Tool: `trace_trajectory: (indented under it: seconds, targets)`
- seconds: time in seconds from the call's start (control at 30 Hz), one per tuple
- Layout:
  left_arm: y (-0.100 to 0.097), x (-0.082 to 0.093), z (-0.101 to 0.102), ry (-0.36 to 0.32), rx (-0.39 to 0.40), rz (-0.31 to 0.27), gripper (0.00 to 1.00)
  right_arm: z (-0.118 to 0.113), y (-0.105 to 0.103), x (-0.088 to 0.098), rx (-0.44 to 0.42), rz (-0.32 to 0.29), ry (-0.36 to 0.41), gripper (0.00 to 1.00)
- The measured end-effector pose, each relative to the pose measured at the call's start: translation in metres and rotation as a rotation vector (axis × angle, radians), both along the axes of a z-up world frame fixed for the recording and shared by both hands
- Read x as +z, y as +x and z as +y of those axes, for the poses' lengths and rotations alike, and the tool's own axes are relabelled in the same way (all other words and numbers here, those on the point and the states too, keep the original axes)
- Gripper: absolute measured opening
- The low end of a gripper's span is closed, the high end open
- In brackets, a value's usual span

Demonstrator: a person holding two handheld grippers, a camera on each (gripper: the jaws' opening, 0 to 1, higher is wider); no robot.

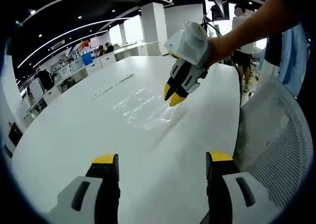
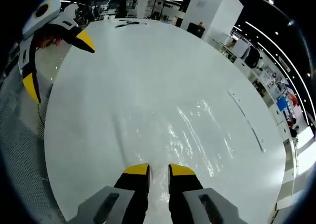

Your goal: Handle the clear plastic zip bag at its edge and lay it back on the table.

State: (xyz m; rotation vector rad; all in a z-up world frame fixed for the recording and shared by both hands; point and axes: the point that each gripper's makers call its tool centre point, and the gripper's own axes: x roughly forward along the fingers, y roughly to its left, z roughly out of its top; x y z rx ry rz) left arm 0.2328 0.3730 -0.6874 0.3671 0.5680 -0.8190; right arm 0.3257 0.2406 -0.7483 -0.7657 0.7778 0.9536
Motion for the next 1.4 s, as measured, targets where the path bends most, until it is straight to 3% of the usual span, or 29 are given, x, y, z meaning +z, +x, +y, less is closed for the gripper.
trace_trajectory:
  seconds: [0.3, 0.43, 0.83, 1.17, 1.4]
  targets:
    - [-0.001, -0.001, 0.001, 0.005, 0.001, 0.007, 0.71, 0.003, -0.004, 0.0, 0.003, 0.009, 0.022, 0.18]
    - [-0.001, -0.003, 0.002, 0.007, -0.001, 0.008, 0.7, 0.003, -0.002, 0.005, 0.012, -0.024, 0.037, 0.19]
    - [-0.001, -0.005, -0.002, 0.009, -0.006, 0.01, 0.71, 0.01, -0.007, 0.022, -0.052, -0.03, 0.17, 0.4]
    - [0.002, -0.008, 0.001, 0.008, 0.002, 0.009, 0.71, 0.009, -0.011, 0.031, -0.079, -0.04, 0.222, 0.49]
    - [0.003, -0.008, 0.001, 0.004, 0.008, 0.01, 0.71, 0.008, -0.015, 0.04, -0.135, -0.047, 0.283, 0.65]
